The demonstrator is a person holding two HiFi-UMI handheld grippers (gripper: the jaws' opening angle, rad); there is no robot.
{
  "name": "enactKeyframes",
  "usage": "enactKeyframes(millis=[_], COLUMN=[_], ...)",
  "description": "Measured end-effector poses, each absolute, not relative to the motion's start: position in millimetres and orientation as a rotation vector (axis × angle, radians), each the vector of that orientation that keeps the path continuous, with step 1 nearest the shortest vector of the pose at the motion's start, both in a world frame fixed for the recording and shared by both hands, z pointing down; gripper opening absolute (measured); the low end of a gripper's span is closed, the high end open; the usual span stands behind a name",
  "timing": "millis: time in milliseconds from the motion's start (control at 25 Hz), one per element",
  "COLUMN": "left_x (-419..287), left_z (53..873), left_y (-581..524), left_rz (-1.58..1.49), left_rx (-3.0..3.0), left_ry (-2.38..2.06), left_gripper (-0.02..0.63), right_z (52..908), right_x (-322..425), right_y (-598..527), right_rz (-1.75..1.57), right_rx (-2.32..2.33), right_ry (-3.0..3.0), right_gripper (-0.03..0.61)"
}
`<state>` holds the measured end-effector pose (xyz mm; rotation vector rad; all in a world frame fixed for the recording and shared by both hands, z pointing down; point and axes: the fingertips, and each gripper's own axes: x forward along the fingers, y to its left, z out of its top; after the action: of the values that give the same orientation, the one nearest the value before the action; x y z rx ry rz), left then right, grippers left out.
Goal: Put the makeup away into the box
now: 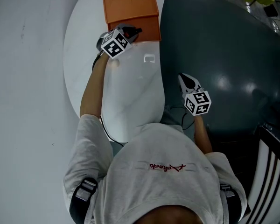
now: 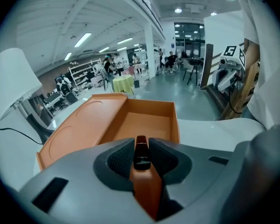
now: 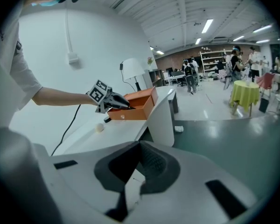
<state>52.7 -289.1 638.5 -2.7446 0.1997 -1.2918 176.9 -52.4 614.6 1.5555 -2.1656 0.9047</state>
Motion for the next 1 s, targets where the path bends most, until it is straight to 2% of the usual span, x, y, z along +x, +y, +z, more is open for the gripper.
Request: enactKeyframes(millis=[560,680,800,1000], left_x=[47.2,47.3,47.5,51.2], left_z=[679.1,677.3,672.4,652.3], left_y=[-296.2,-298.0,-299.7,-304.2], left_rz=[-1.576,-1.557,-1.52,-1.427], left_rx=[-2.569,-2.581,-2.589,-2.576], left_ry=[0.056,0.074,0.105,0.195], left_gripper=[0.097,0.098,0.146,0.163], right_z=[624.7,625.4,624.1,618.0], right_x=[180.5,180.8,179.2,176.6], right_y=[-62.1,-62.2,-62.3,-59.3], right_rz=[0.907,0.909,0.906,0.892], right_rx=[1.536,1.537,1.534,1.533], right_ry=[-2.165,-2.163,-2.168,-2.177], right_gripper=[0.02,0.02,0.02,0.02])
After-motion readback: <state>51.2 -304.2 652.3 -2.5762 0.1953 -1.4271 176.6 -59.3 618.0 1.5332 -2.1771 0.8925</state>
